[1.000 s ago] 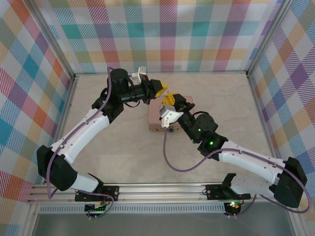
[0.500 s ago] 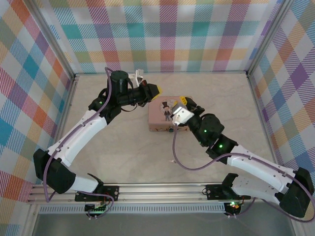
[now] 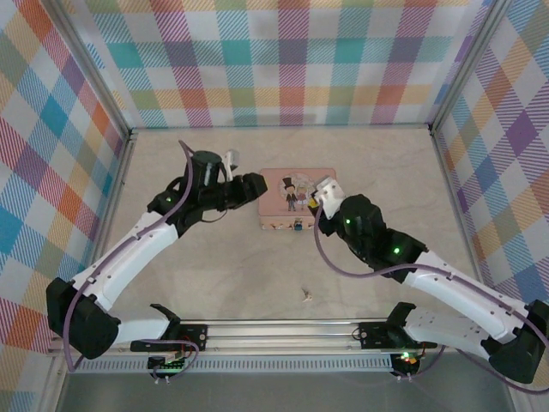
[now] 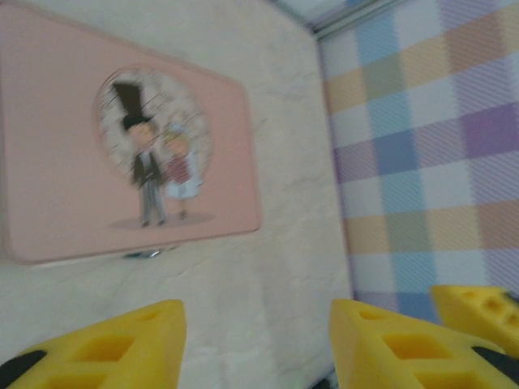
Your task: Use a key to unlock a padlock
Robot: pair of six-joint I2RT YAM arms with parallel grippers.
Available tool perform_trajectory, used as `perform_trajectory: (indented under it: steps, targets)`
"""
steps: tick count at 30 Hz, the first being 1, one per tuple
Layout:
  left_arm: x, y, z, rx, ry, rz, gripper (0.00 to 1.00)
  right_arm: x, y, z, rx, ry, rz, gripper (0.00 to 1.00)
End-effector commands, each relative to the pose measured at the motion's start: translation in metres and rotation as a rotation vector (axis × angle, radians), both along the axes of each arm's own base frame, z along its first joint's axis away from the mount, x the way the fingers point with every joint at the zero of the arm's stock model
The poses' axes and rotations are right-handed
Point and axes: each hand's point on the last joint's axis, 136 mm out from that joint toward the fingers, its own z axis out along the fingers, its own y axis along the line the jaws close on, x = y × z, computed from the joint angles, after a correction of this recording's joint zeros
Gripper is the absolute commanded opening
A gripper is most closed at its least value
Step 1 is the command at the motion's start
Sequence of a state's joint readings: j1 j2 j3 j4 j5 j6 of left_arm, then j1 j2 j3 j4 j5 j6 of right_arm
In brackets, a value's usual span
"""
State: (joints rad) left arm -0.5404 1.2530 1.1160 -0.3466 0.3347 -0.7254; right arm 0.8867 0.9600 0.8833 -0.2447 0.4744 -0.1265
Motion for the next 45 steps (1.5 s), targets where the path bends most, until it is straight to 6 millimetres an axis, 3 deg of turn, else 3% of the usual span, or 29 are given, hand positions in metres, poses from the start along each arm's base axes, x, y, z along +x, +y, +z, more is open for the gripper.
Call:
perform_trajectory:
  steps: [1,10,15,20,28,34,45]
  targets:
    - [-0.012,0.009,-0.028,0.061,0.022,-0.016,0.56,-0.029,-0.016,-0.053,0.071,0.382,-0.125,0.36]
    - [-0.044,0.025,-0.102,0.167,0.151,-0.028,0.62,-0.100,-0.004,-0.152,0.006,0.995,-0.185,0.33]
    - [-0.054,0.030,-0.128,0.173,0.206,-0.008,0.63,-0.126,0.001,-0.185,-0.075,1.102,-0.202,0.37]
    - [-0.058,0.030,-0.135,0.173,0.224,-0.015,0.64,-0.150,0.002,-0.214,-0.126,1.197,-0.216,0.40]
    - [-0.059,0.029,-0.140,0.171,0.236,-0.009,0.65,-0.161,0.000,-0.241,-0.173,1.226,-0.240,0.45]
    - [-0.059,0.026,-0.147,0.171,0.256,-0.006,0.65,-0.153,0.009,-0.250,-0.178,1.214,-0.235,0.41]
    - [-0.061,0.028,-0.154,0.180,0.267,0.001,0.64,-0.153,0.018,-0.262,-0.192,1.233,-0.220,0.43]
